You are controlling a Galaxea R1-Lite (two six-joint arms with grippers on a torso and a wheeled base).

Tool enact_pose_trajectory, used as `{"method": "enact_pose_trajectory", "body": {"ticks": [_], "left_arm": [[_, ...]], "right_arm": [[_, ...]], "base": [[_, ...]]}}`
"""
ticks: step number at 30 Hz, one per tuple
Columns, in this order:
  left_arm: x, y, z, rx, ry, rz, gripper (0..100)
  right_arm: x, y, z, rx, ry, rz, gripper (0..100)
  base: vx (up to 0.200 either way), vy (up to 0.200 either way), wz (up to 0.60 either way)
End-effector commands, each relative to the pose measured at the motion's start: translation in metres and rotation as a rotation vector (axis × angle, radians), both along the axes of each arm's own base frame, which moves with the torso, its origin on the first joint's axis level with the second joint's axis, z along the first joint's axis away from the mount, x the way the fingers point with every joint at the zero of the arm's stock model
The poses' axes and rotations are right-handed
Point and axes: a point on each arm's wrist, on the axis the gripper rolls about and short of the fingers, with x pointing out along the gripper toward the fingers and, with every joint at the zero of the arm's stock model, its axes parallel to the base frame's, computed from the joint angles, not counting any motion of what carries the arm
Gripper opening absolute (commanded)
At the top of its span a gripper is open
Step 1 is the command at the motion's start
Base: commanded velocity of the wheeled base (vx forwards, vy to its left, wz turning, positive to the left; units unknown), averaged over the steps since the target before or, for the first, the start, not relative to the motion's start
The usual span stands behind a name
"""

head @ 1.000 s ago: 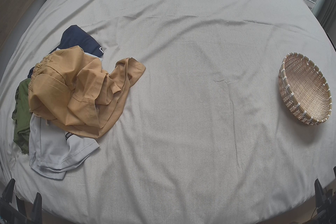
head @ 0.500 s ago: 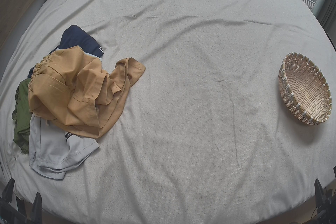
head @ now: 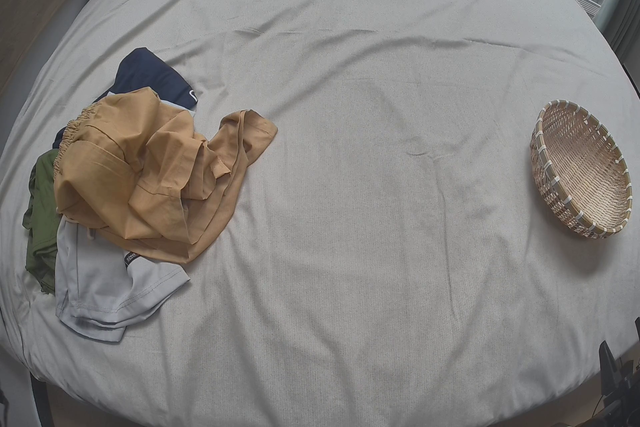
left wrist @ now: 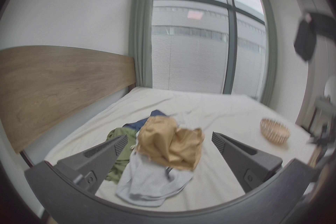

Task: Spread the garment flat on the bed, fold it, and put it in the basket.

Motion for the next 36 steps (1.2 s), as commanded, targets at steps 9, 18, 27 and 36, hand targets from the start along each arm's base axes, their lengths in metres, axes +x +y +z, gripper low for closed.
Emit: {"method": "enact_pose_trajectory", "body": {"ticks": [9, 18, 27, 36], "left_arm": [[0.056, 0.001, 0.108, -0.288, 0.044, 0.007, 100], [0.121, 0.013, 0.121, -0.228, 0.142, 0.183, 100], [0.160, 0.036, 0.112, -0.234, 0.248, 0.122, 100], [0.187, 0.081, 0.100, -0.274, 0.320, -0.042, 100]], "right_arm": [[0.000, 0.000, -0.005, 0.000, 0.001, 0.001, 100], [0.000, 0.000, -0.005, -0.002, 0.001, 0.001, 100], [0.000, 0.000, -0.005, 0.000, 0.001, 0.001, 100], [0.000, 0.000, -0.005, 0.000, 0.001, 0.000, 100]], "base": [[0.000, 0.000, 0.00], [0.000, 0.000, 0.00], [0.000, 0.000, 0.00], [0.000, 0.000, 0.00]]}}
